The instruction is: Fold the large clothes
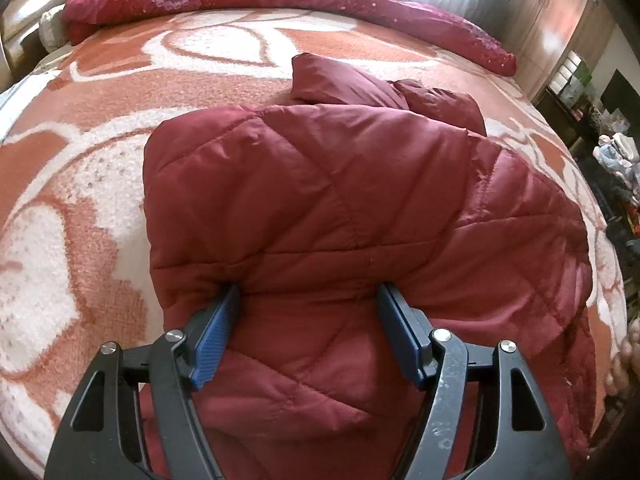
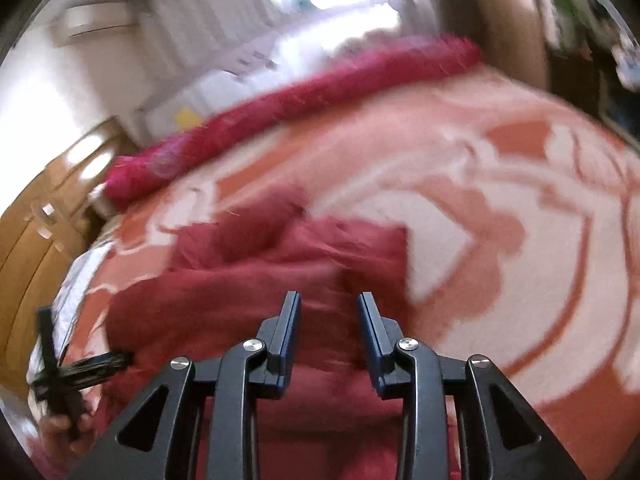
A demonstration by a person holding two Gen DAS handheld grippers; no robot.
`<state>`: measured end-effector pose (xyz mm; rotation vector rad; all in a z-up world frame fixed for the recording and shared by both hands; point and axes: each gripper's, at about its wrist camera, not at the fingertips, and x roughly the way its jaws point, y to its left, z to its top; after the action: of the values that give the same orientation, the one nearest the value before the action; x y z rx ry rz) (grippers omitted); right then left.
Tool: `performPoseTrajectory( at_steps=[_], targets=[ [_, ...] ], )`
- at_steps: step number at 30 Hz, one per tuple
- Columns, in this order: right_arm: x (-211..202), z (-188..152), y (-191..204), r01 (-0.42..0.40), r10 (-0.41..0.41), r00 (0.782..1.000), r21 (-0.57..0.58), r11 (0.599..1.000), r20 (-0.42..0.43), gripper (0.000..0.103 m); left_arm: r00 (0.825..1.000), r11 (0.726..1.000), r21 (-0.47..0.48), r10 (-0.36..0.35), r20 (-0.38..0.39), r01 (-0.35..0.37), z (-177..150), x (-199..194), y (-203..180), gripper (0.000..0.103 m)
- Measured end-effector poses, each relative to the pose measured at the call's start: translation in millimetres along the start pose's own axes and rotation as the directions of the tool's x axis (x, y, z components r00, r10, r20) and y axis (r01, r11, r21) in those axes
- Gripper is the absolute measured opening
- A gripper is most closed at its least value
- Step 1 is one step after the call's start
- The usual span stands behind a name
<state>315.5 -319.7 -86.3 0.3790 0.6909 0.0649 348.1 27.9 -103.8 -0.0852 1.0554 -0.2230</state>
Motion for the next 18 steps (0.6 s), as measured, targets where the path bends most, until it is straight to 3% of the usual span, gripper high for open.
performPoseTrajectory(
  at_steps=[1, 4, 8, 11, 13, 18],
  targets=[
    [3, 1, 19, -0.05, 0.048, 0.998, -0.075, 0.996, -0.034, 0.042, 1.0, 1.0, 0.001, 0.007, 0.0, -0.007, 0, 1, -1, 0.071],
    [29, -6, 48, -0.1, 0.074, 0.986, -0.175, 0.98, -0.152, 0.044, 1.0, 1.0, 0.003, 0.026, -0.004, -0.026, 0, 2, -4, 0.071],
    [73, -25, 36, -0.021, -0.029, 0.962, -0.18, 0.983, -0.27, 0.04, 0.999, 0.999, 0.015, 0.051, -0.002, -0.051, 0, 2, -7, 0.071],
    [86, -32, 11, 0.053, -0.097, 0.957, -0.166, 0.985, -0.272, 0.04, 0.997, 0.997, 0.034, 0.074, 0.0, -0.074, -2, 6, -9, 0.072],
    [89, -33, -2, 0.028, -0.058, 0.956, -0.106, 0.994, -0.289, 0.04, 0.996, 0.996, 0.033, 0.084, -0.003, -0.084, -3, 3, -9, 0.072],
    [91, -32, -8, 0.032, -0.064, 0.952, -0.11, 0.993, -0.3, 0.04, 0.993, 0.994, 0.012, 0.105, 0.048, -0.105, -9, -26, 0, 0.071]
  ],
)
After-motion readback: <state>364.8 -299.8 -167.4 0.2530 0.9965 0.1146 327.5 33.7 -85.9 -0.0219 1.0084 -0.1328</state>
